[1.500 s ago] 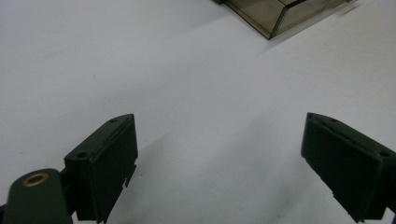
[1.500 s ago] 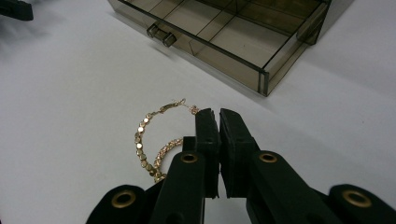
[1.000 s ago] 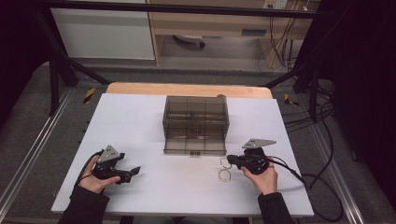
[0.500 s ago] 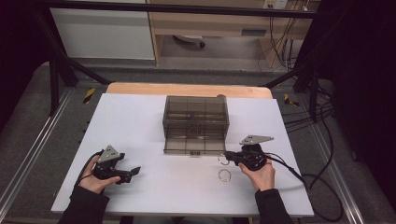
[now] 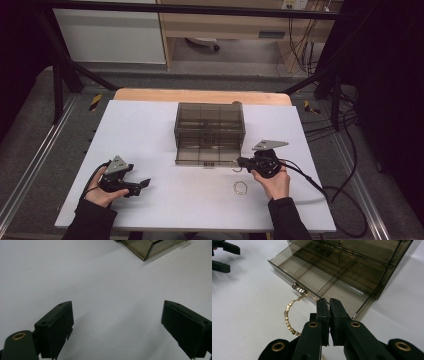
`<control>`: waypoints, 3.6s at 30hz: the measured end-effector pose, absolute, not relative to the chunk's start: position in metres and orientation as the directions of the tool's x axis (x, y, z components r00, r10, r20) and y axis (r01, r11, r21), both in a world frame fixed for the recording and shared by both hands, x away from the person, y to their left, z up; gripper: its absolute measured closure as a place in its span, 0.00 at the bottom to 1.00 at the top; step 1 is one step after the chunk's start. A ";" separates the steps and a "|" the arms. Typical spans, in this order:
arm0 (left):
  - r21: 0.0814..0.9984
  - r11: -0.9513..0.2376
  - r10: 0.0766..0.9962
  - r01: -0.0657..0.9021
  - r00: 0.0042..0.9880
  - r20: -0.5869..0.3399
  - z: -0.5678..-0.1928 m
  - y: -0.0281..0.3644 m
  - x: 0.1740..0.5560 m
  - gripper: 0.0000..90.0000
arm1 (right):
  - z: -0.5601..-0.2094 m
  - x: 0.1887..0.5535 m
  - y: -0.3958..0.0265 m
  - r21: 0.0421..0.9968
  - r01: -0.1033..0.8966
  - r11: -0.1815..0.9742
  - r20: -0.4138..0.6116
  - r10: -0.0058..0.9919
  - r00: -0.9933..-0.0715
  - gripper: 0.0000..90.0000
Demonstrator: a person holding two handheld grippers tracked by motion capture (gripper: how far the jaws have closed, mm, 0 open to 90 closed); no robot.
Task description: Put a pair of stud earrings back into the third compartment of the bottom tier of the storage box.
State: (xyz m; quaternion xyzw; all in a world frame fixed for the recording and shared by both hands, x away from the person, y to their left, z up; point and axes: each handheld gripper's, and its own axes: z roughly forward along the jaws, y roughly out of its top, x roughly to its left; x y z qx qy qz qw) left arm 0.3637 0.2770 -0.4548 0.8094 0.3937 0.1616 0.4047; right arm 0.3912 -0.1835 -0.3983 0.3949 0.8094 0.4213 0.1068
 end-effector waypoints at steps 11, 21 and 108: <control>0.783 -0.362 0.768 0.507 0.638 -0.058 -0.455 0.277 0.364 0.12 | -0.398 0.405 -0.174 0.764 0.550 0.337 0.146 0.740 -0.656 0.97; 0.783 -0.362 0.768 0.506 0.638 -0.057 -0.455 0.277 0.364 0.12 | -0.399 0.418 -0.167 0.760 0.552 0.344 0.125 0.756 -0.643 0.97; 0.780 -0.364 0.768 0.509 0.638 -0.058 -0.455 0.278 0.364 0.12 | -0.397 0.417 -0.172 0.784 0.511 0.352 0.072 0.767 -0.638 0.23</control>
